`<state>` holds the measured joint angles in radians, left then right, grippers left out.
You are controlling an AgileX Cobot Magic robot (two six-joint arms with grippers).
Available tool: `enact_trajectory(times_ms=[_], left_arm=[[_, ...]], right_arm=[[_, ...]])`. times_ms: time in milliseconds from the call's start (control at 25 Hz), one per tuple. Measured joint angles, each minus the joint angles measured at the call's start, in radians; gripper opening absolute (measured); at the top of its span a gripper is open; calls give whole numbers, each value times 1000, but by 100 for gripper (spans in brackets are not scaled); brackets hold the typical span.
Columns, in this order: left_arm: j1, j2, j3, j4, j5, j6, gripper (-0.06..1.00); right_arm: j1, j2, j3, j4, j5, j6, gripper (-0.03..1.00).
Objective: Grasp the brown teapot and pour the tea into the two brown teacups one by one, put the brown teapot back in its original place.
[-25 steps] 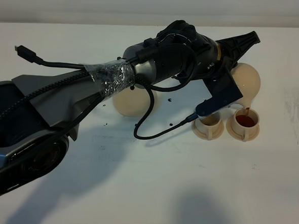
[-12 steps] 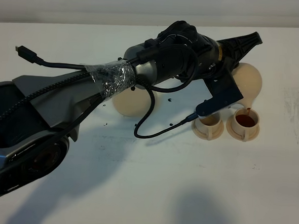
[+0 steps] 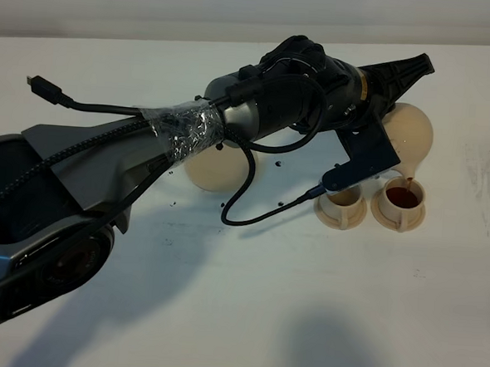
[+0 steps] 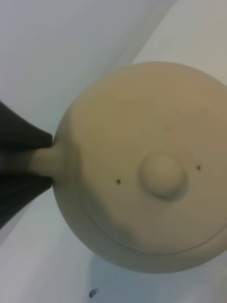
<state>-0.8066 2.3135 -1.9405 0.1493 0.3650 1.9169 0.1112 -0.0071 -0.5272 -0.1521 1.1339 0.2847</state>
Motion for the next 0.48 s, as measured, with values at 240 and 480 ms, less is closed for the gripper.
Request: enact_trajectory(times_ms=[240, 480], left_arm=[[0, 0, 0, 1, 0, 5, 8], [0, 0, 0, 1, 0, 9, 8]], right_arm=[[0, 0, 0, 0, 0, 0, 41], [0, 0, 0, 0, 0, 0, 41]])
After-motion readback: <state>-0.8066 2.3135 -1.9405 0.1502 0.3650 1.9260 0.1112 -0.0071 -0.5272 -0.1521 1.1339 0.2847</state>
